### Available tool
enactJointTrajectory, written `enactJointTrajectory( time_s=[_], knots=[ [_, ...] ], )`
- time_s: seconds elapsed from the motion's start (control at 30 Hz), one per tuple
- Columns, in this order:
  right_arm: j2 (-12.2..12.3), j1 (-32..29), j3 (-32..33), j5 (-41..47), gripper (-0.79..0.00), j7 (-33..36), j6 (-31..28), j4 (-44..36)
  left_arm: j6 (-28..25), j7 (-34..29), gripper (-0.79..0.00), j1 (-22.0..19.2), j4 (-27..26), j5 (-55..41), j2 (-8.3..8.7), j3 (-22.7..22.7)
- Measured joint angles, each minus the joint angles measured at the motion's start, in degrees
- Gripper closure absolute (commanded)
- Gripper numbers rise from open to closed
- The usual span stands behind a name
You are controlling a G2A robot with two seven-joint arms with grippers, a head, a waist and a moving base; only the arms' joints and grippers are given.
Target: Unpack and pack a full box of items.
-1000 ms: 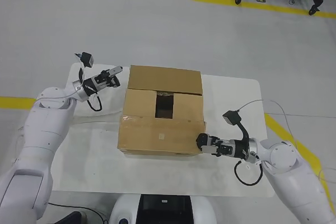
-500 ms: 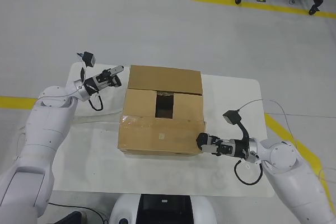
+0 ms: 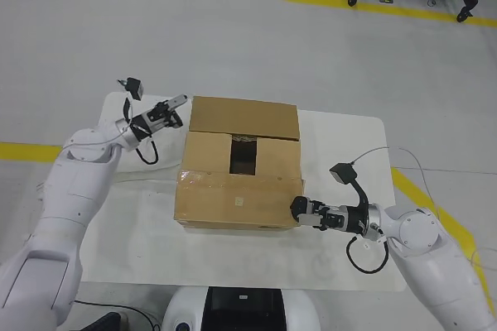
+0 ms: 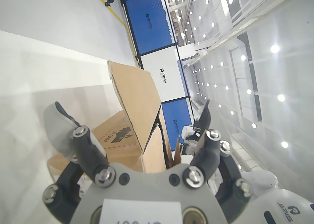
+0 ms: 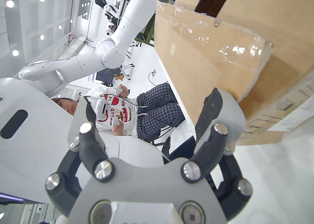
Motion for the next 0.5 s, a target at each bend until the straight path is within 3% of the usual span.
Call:
enactJointTrajectory(
  time_s=[0.27, 0.5],
  knots=[
    [0.0, 0.0, 0.0, 0.0, -0.785, 0.0, 0.0, 0.0, 0.4, 4.4, -0.785, -3.2, 2.1, 1.4, -1.91, 4.0],
    [0.0, 0.0, 0.0, 0.0, -0.785, 0.0, 0.0, 0.0, 0.3, 2.6, -0.785, -6.9, 5.1, -0.6, -3.24, 5.8]
  ],
)
